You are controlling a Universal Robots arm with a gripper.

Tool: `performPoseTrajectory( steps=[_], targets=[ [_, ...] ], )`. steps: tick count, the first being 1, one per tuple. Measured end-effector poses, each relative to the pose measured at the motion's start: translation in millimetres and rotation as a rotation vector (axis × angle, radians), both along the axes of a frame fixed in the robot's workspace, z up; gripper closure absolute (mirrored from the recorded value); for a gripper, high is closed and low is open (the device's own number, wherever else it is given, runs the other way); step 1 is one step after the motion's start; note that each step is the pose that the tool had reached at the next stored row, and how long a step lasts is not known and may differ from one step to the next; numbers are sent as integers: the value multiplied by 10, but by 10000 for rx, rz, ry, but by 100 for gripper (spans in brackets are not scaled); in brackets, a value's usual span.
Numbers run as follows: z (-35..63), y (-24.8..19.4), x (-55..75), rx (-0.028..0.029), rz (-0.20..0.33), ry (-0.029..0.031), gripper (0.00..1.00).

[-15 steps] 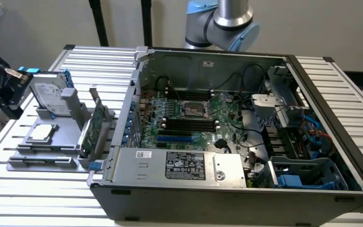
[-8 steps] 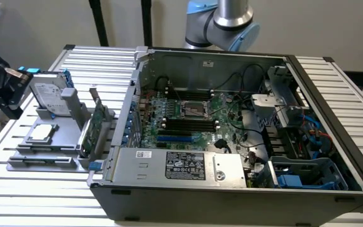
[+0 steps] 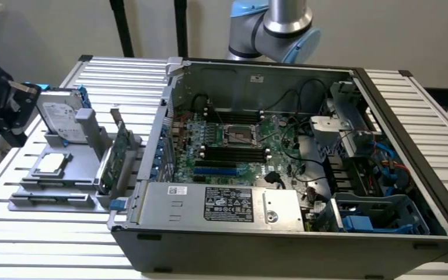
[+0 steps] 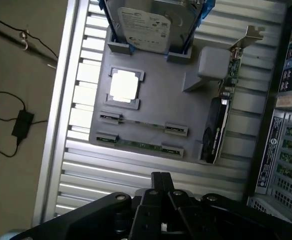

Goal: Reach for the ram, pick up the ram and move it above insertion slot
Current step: 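Pick up the ram and move it above insertion slot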

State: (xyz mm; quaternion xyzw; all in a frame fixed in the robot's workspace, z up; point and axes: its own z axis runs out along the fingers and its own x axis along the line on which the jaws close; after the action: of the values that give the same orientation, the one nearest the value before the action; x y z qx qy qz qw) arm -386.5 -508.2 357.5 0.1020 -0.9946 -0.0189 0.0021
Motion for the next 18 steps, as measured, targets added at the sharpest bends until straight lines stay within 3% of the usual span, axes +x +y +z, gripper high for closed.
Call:
performPoseTrajectory(
  steps=[18],
  targets=[
    [-4, 0, 0, 0, 3269, 0, 89]
  ],
)
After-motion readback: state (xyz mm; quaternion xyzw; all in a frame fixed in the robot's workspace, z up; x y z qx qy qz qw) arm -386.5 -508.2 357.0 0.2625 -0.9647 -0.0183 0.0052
